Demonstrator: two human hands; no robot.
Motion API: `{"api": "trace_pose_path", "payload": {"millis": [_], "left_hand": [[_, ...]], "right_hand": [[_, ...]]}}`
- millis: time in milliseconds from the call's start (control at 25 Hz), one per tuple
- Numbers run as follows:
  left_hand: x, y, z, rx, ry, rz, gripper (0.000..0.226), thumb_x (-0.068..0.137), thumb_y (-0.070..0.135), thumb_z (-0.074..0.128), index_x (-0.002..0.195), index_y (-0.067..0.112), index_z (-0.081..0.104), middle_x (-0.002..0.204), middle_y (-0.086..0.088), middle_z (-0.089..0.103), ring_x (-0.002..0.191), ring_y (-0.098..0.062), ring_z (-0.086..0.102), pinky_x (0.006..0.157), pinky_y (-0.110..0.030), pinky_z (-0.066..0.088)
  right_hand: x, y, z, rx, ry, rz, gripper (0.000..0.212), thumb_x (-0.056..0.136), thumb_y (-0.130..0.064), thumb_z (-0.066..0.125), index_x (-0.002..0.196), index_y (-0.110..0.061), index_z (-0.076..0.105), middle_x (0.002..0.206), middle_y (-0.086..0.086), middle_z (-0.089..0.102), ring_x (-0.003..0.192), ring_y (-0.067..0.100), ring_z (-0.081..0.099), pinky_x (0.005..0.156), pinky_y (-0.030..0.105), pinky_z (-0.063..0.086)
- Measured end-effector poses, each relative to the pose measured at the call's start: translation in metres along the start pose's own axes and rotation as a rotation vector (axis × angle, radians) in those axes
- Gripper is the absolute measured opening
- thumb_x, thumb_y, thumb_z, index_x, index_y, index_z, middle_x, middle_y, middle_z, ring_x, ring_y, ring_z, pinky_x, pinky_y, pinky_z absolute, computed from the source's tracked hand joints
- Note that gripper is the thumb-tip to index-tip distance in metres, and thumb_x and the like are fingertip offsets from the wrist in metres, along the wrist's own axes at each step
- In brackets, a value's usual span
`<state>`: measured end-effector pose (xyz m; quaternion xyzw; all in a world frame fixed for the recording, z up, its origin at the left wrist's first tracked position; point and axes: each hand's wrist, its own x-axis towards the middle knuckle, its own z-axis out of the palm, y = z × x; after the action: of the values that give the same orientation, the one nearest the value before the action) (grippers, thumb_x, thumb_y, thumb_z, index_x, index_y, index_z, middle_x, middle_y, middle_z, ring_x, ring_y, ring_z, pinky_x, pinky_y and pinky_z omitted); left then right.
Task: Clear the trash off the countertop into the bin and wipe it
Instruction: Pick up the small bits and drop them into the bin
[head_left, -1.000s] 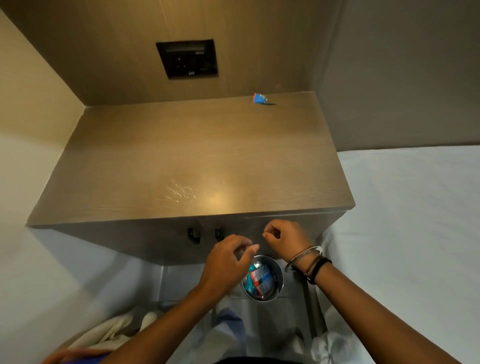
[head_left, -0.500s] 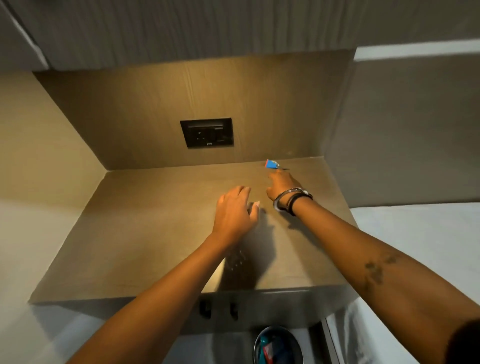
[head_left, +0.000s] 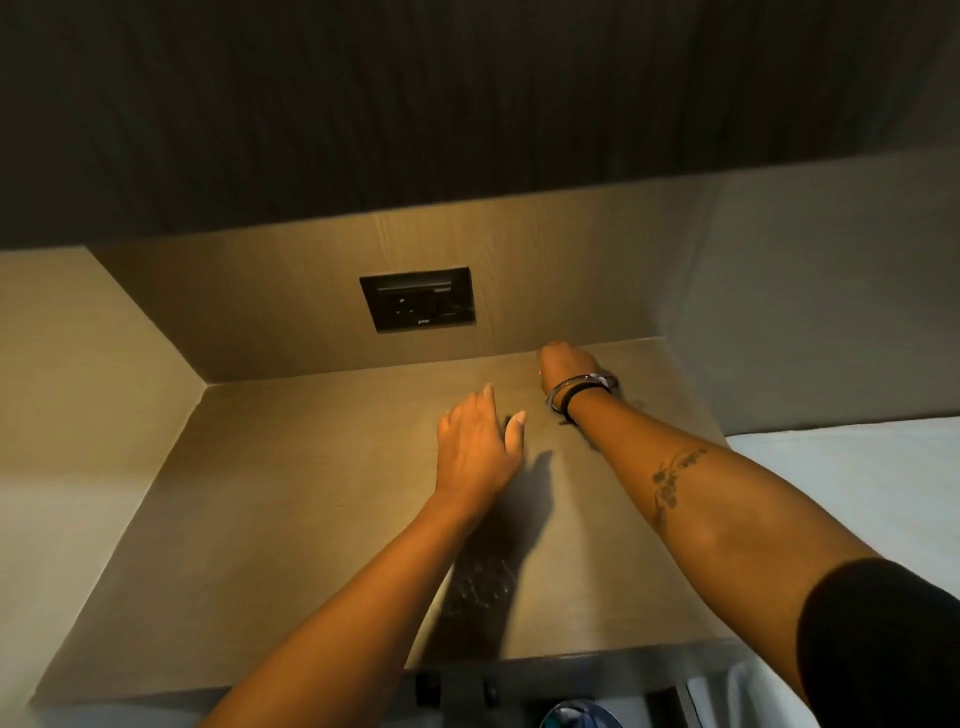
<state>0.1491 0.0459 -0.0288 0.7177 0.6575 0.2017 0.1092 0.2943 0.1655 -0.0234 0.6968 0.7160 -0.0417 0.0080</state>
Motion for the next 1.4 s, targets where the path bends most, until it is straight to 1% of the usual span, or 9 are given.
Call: {"api": "trace_pose_path", "payload": {"millis": [160,400,520,680,800,960,1080,1200,1400], "left_hand": [[0.011,0.011,-0.008,-0.061,0.066,0.011,0.062,0.095,0.047,0.04,0.144,0.009,0.041,0.139,-0.009,0.055,0.13,-0.027,0.05,0.11,-0.042,0.035],[-0.105,0.044,0.004,-0.246,0.155,-0.027,0.042,0.09,0.017,0.054,0.131,0.006,0.055,0.127,-0.011,0.061,0.119,-0.03,0.056,0.102,-0.041,0.04],[-0.194,0.044,0.018,-0.404,0.267,-0.039,0.037,0.088,0.018,0.054,0.124,0.012,0.057,0.124,-0.004,0.061,0.117,-0.022,0.057,0.102,-0.036,0.043],[-0.312,0.021,0.073,-0.373,0.118,-0.149,0.038,0.09,0.025,0.055,0.127,0.019,0.056,0.129,0.0,0.06,0.122,-0.017,0.055,0.106,-0.033,0.041],[-0.341,-0.008,0.124,-0.22,-0.189,-0.339,0.039,0.088,0.02,0.064,0.126,0.01,0.061,0.125,-0.01,0.064,0.117,-0.025,0.059,0.1,-0.033,0.043],[-0.344,-0.04,0.18,-0.181,-0.518,-0.511,0.038,0.092,0.021,0.059,0.129,0.01,0.054,0.124,-0.011,0.064,0.111,-0.023,0.061,0.086,-0.022,0.039],[-0.335,-0.062,0.231,-0.182,-0.632,-0.587,0.053,0.091,0.026,0.059,0.14,0.018,0.039,0.128,-0.01,0.061,0.112,-0.024,0.061,0.088,-0.03,0.05],[-0.33,-0.093,0.281,-0.121,-0.718,-0.571,0.068,0.09,0.03,0.059,0.148,0.02,0.025,0.141,-0.012,0.05,0.126,-0.029,0.052,0.102,-0.041,0.044],[-0.347,-0.099,0.277,-0.128,-0.767,-0.63,0.06,0.092,0.032,0.057,0.145,0.015,0.033,0.141,-0.015,0.052,0.125,-0.032,0.054,0.101,-0.041,0.045]], "right_hand": [[-0.023,0.004,-0.016,0.093,0.083,-0.028,0.028,0.083,0.001,0.049,0.102,-0.006,0.068,0.113,0.017,0.066,0.105,0.036,0.063,0.083,0.039,0.053],[-0.18,0.01,-0.007,0.693,0.249,0.033,0.023,0.077,-0.006,0.057,0.092,-0.012,0.073,0.1,0.01,0.071,0.092,0.03,0.064,0.078,0.037,0.053],[-0.289,0.015,0.04,0.983,0.412,-0.009,0.016,0.077,-0.011,0.062,0.087,-0.019,0.072,0.085,-0.004,0.069,0.078,0.007,0.063,0.072,0.023,0.052],[-0.408,0.028,0.146,1.017,0.085,0.143,0.019,0.081,-0.015,0.063,0.086,-0.032,0.069,0.084,-0.025,0.058,0.08,-0.002,0.061,0.068,0.004,0.046],[-0.426,0.043,0.235,1.06,-0.156,0.5,0.026,0.079,-0.002,0.065,0.067,-0.026,0.066,0.073,-0.007,0.066,0.074,0.019,0.063,0.057,0.006,0.045],[-0.399,0.048,0.314,0.897,-0.388,0.65,0.013,0.084,-0.007,0.06,0.09,-0.005,0.071,0.097,0.016,0.072,0.085,0.027,0.065,0.076,0.028,0.052],[-0.373,0.042,0.362,0.925,-0.418,0.777,0.022,0.08,-0.006,0.065,0.101,-0.003,0.069,0.106,0.019,0.07,0.099,0.032,0.065,0.079,0.028,0.05],[-0.357,0.039,0.407,0.909,-0.467,0.772,0.027,0.073,-0.011,0.073,0.098,-0.003,0.069,0.098,0.015,0.07,0.087,0.025,0.064,0.073,0.025,0.048],[-0.371,0.054,0.4,0.92,-0.527,0.789,0.017,0.081,-0.004,0.065,0.097,-0.001,0.07,0.102,0.019,0.07,0.099,0.032,0.066,0.08,0.029,0.05]]}}
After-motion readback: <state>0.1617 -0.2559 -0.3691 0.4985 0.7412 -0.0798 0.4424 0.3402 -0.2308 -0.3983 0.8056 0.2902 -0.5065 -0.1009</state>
